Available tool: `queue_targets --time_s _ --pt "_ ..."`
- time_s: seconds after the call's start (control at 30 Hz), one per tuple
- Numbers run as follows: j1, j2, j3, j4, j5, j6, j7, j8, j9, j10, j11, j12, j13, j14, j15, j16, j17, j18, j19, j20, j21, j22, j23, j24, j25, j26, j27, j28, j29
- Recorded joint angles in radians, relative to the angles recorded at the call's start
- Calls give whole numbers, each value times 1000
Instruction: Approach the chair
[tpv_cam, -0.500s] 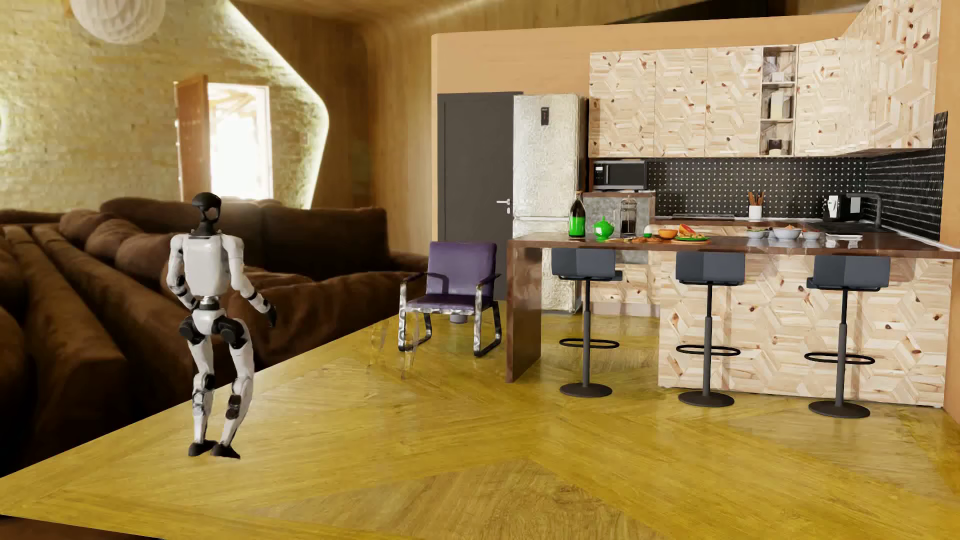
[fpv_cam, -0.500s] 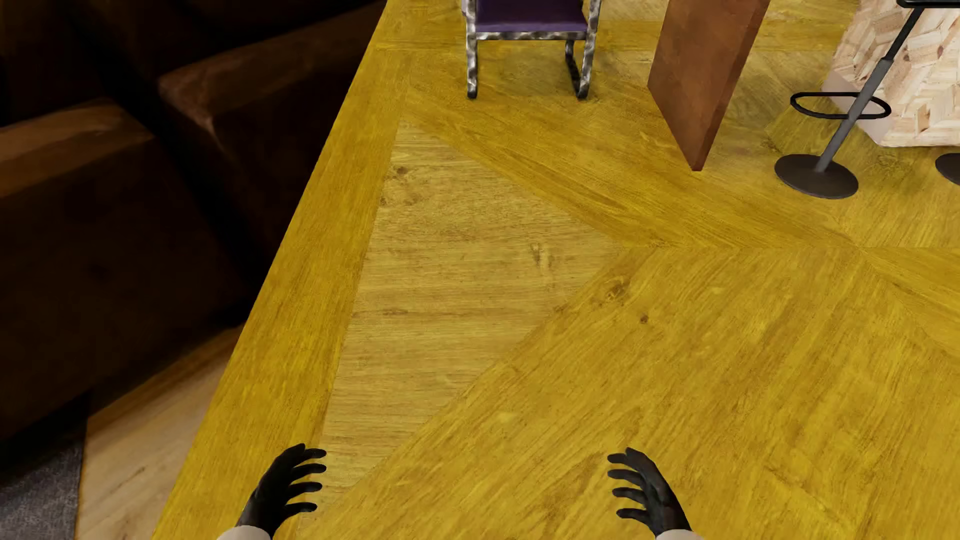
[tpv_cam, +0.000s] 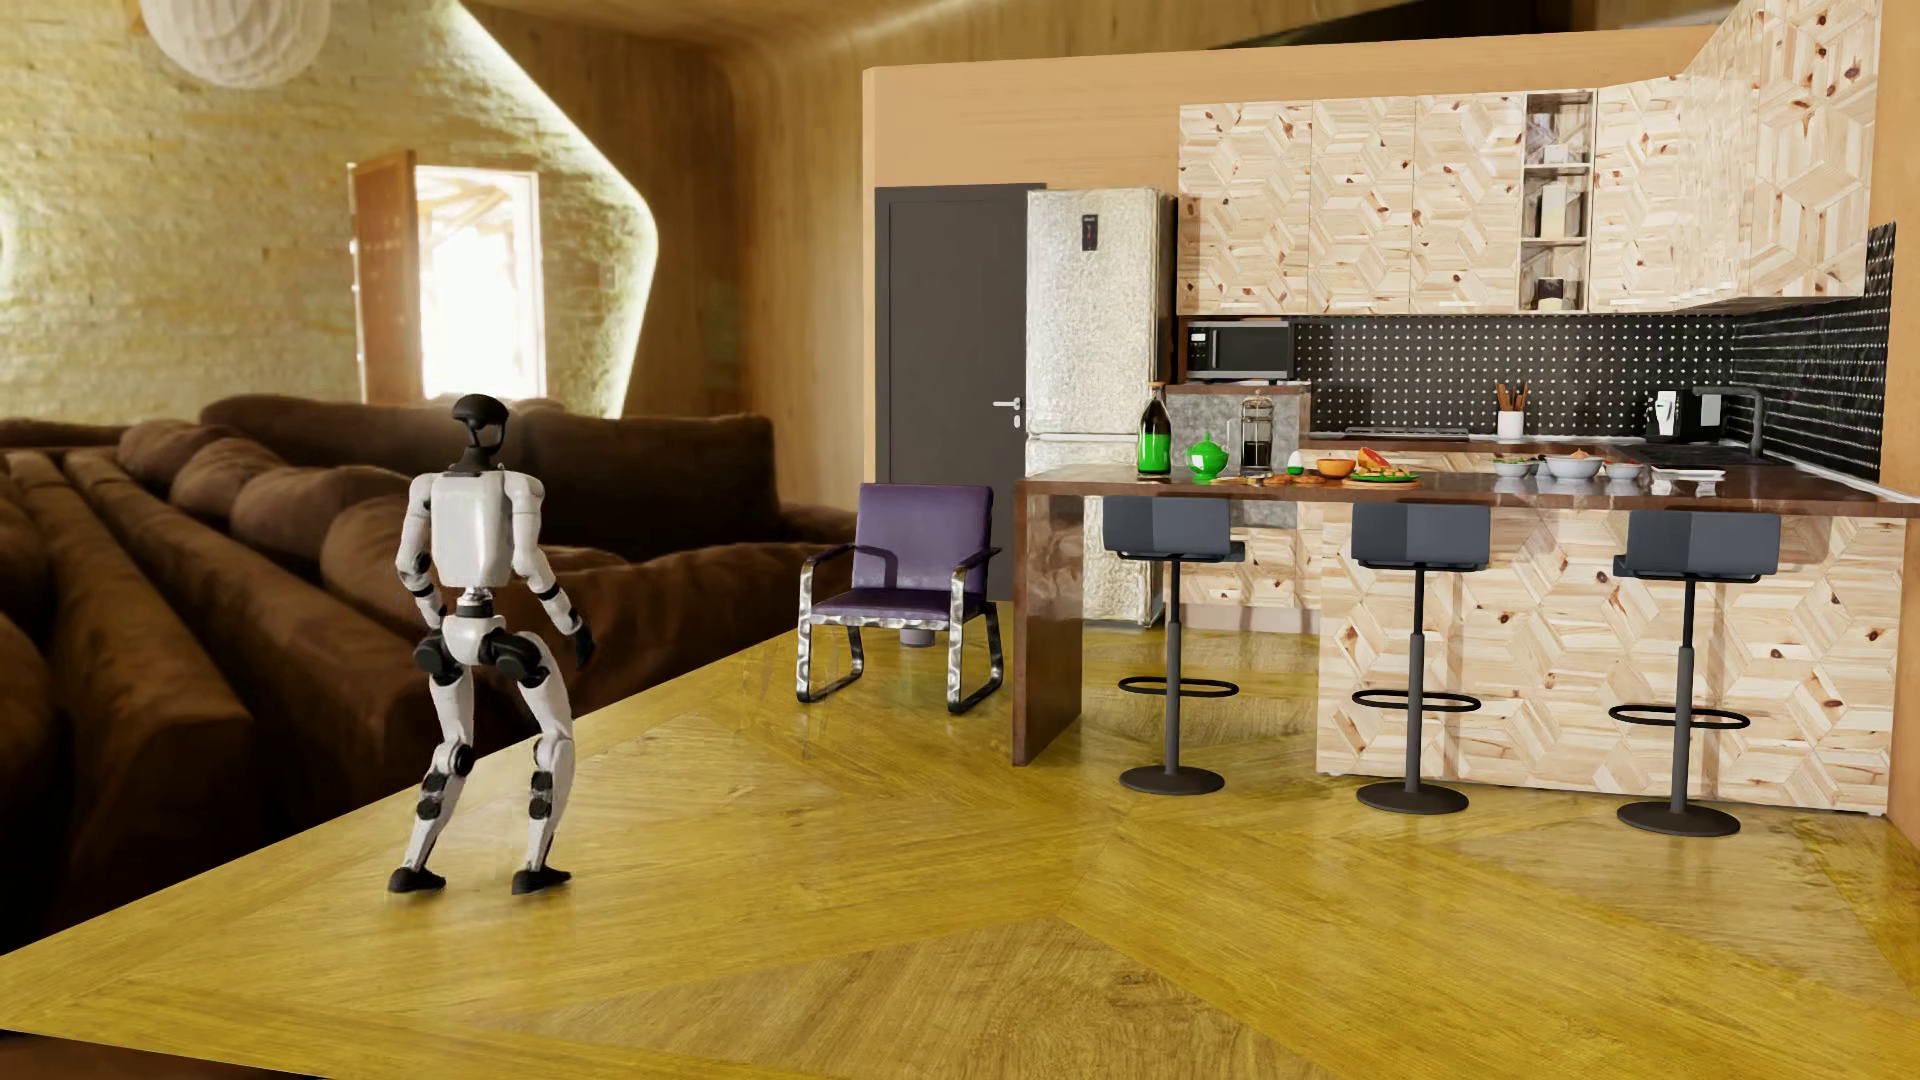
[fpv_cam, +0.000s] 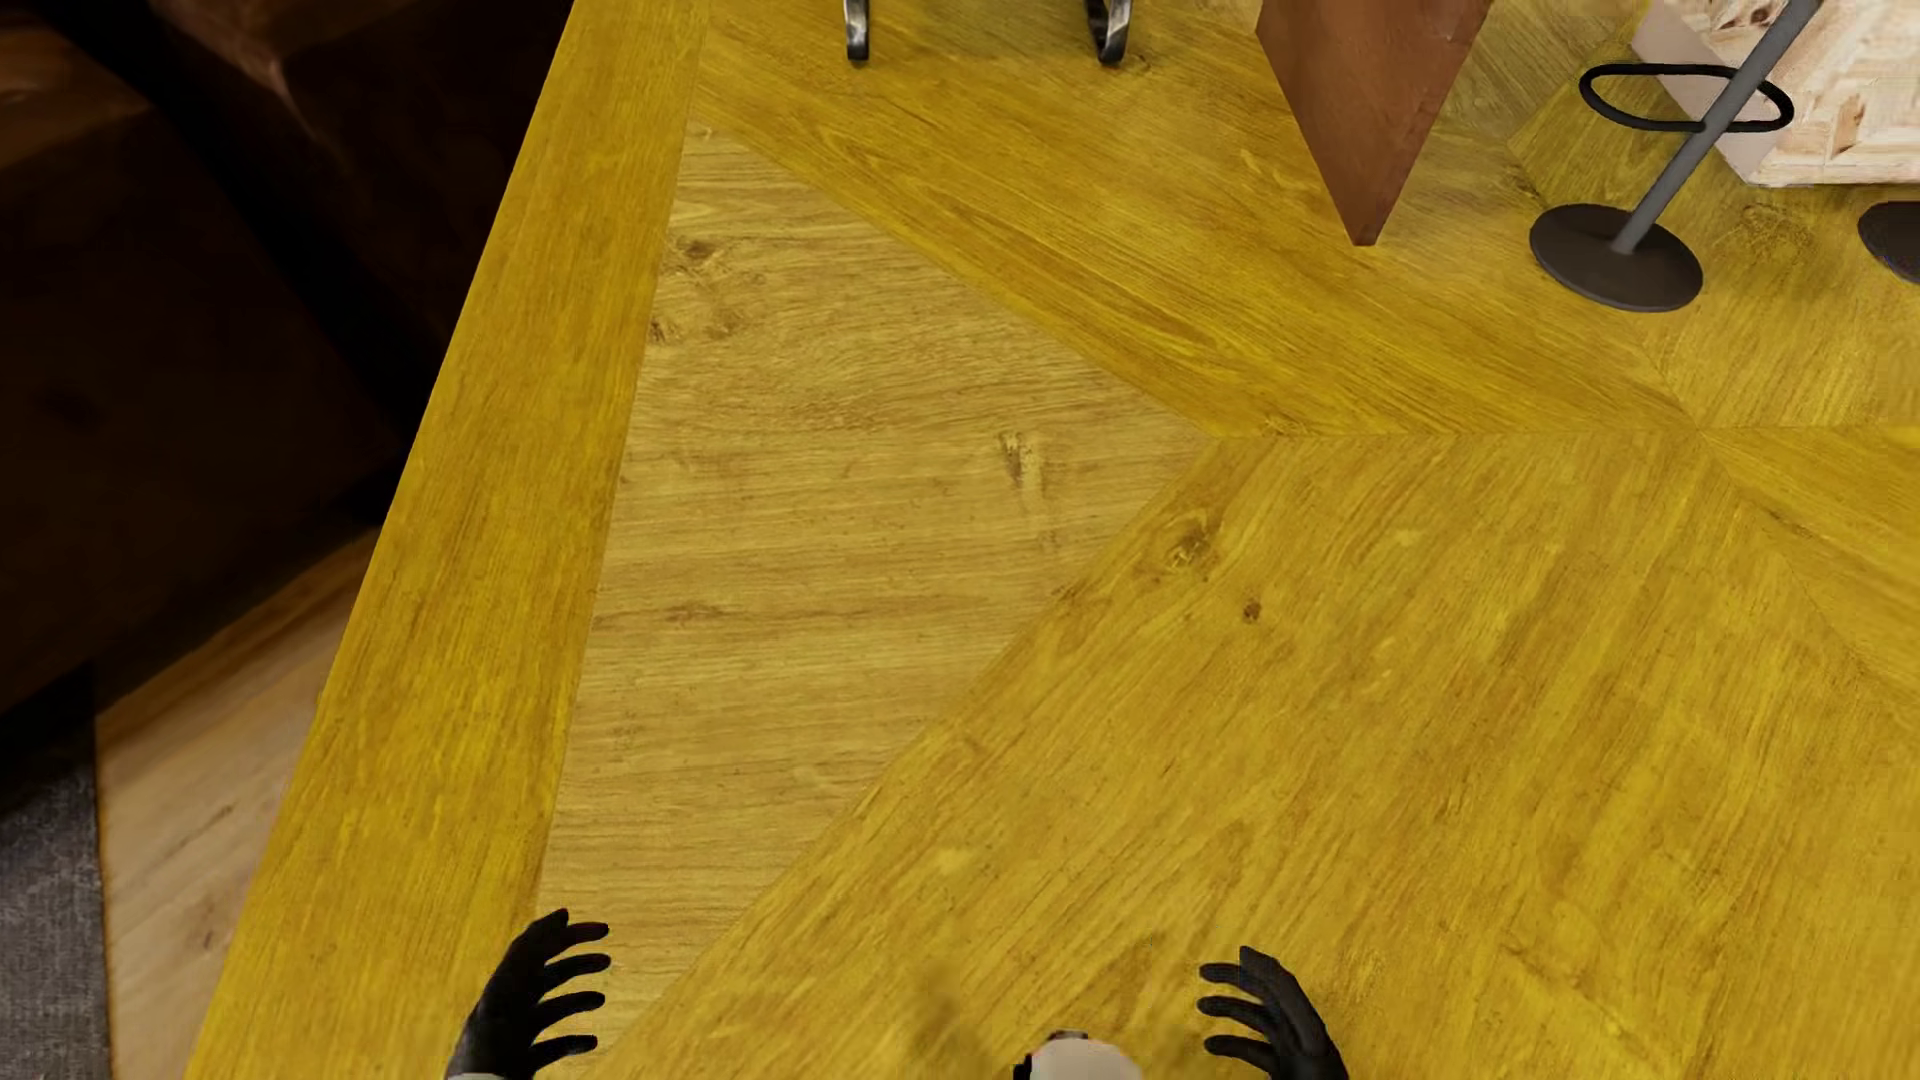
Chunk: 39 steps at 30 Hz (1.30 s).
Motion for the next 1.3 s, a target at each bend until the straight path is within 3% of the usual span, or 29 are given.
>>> queue_targets --time_s 0.03,0.07,0.13,0.17,0.2,0.23,0.27,0.33,0.37,0.4,0.43,0.53,0.63,0.67,0.73,0.8,0.83,0.87,0.93,0.97,1.0,1.03,1.07,1.13,1.2,1.27,1.3 --pt "-90 38 2 1 -18 -21 -5 9 6 216 -79 -70 34 148 -34 -30 -36 -21 242 -30 1 15 74 17 -41 19 12 -12 4" --pt "-164 68 7 9 -8 -16 -15 3 -6 305 -79 -84 46 238 -63 -57 -62 -41 238 -28 23 19 132 35 -67 32 38 -35 -8" --pt "-250 155 41 25 21 37 -39 -4 -9 71 -111 -23 31 93 -97 -58 -2 -71 243 -17 14 20 41 55 -58 14 98 -88 -67" --pt "-275 148 69 37 35 66 -45 5 0 -63 -16 -26 11 179 -99 -25 56 -66 223 -11 -12 52 -23 60 -47 -6 101 -112 -90" --pt "-246 84 48 26 38 62 -40 27 -8 -59 140 -17 -5 153 4 25 54 35 187 9 31 63 -3 64 -36 -23 71 -119 -82" --pt "-217 22 34 19 38 50 -35 39 -30 -75 227 -5 2 137 94 61 44 29 117 17 38 60 10 61 -21 -40 45 -109 -51" --pt "-183 -20 15 22 42 36 -34 27 -61 -110 218 15 19 128 67 79 33 27 78 22 34 71 17 53 -5 -67 32 -83 -5" --pt "-95 -37 -9 25 15 -6 -13 27 -84 -176 77 -28 19 112 -70 40 26 14 138 -16 -26 8 -12 22 12 -33 67 -31 62" --pt "-71 -21 -16 18 -7 -26 -8 42 -106 -186 -102 -50 31 87 -104 14 0 6 132 -41 -46 -31 -15 13 13 -3 82 -18 78" --pt "-76 30 -24 29 -11 -11 -21 33 -106 -111 -173 -76 24 57 88 -26 -40 0 298 -42 -47 -24 55 13 6 16 76 -16 74" --pt "-103 49 -11 36 7 15 -36 33 -95 -17 -169 -84 18 70 80 -57 -64 -4 254 -47 -42 -8 76 22 -8 19 72 -23 52" --pt "-50 97 10 53 16 89 -46 26 -74 -127 -159 49 33 4 7 -46 17 -19 257 -29 -23 22 51 57 -32 17 8 -82 -30" --pt "33 146 19 37 -1 103 -23 43 -43 -191 -163 63 -21 -28 -55 -7 9 -13 264 -32 -11 -12 52 31 -28 132 -68 -84 7" --pt "42 167 12 29 -9 93 -21 45 -23 -166 -159 16 -21 -21 -77 -3 3 -17 264 -41 4 -12 52 17 -23 139 -82 -68 18" --pt "-75 228 11 26 -6 96 -37 53 -6 82 -213 -48 50 157 -87 -54 -17 -48 266 -17 19 -37 55 -3 -22 96 -90 -42 4" --pt "-171 263 33 50 3 105 -47 55 -30 -46 -222 -15 77 85 -125 -33 3 -78 268 16 -20 -10 31 -11 -4 0 -50 -54 -50" --pt "-199 257 40 48 6 107 -62 53 -19 -134 -135 5 36 120 -149 -4 24 -81 252 26 -9 18 2 -3 3 -30 -22 -65 -89" --pt "-197 182 39 34 0 92 -63 58 -11 -102 68 13 -16 120 -98 36 16 -8 194 19 33 33 -3 11 4 -36 1 -73 -111" --pt "-138 36 30 32 6 54 -57 63 -34 -126 301 33 -43 84 196 46 7 -22 69 28 16 56 3 37 -19 -35 47 -44 -75" --pt "-95 4 12 27 10 17 -56 54 -60 -173 273 29 -17 83 134 43 35 -26 57 11 -23 62 12 39 -42 -26 71 -16 -30" --pt "-64 -11 9 28 11 -12 -47 40 -73 -184 155 11 17 65 19 12 27 -34 99 -7 -28 15 -18 36 -74 4 99 2 11" --pt "-76 6 19 25 -6 -32 -40 32 -76 -106 -71 -26 42 43 -23 -20 -4 -41 171 -38 -45 -25 8 36 -106 36 107 6 42" --pt "-136 39 45 49 7 0 -54 10 -71 64 -87 -62 51 86 -13 -70 -56 -40 227 -50 -31 -9 88 42 -126 53 101 -6 44" --pt "-179 98 41 67 22 53 -39 -3 -73 13 -111 0 60 98 -50 -57 -30 -25 233 -25 7 14 58 50 -93 29 92 -81 -8" --pt "-156 148 64 71 31 97 -43 -5 -77 -64 -114 73 13 35 -101 2 1 -14 245 -4 9 40 42 50 -19 -9 36 -145 -26" --pt "-100 192 67 50 20 83 -35 24 -61 -94 -116 84 -69 4 -126 53 36 -7 244 36 10 36 24 32 38 16 -25 -134 -13" --pt "-54 180 53 50 27 69 -26 39 -43 -134 -55 56 -79 2 -84 46 39 -8 173 38 20 30 24 14 57 27 -43 -97 4"
